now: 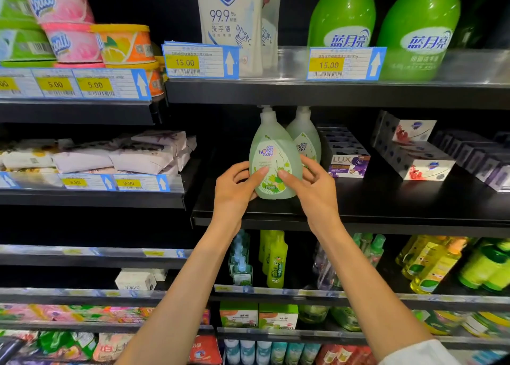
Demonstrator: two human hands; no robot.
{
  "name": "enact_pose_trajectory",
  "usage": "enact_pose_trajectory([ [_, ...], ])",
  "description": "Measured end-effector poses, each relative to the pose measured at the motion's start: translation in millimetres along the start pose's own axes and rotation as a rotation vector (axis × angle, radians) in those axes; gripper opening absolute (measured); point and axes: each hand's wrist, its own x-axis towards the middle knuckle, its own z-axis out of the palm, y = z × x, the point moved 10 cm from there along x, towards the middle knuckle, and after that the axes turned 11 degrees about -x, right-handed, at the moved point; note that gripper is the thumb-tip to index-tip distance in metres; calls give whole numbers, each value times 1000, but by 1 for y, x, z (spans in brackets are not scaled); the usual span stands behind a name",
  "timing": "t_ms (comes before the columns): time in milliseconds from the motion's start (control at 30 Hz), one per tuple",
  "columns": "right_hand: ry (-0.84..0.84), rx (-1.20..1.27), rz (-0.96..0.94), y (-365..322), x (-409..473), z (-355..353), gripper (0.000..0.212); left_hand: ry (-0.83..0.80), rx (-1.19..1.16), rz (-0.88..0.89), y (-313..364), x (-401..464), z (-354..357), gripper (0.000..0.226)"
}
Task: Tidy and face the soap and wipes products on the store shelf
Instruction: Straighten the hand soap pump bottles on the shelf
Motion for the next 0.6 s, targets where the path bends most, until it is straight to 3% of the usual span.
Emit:
enact_pose_trajectory([
  [100,-55,-84,-57,-2,-1,8,42,-103,-17,-1,-1,0,8,46],
  [267,-179,-139,-113,-3,-3,19,45,-212,67,6,7,0,20,76],
  [467,-284,-229,-192,-7,-4,24,47,-273,23,-39,7,-1,22,61],
  [600,-287,-244,-201,-12,-6,27,46,-219,-21,-115,-2,3,16,71],
])
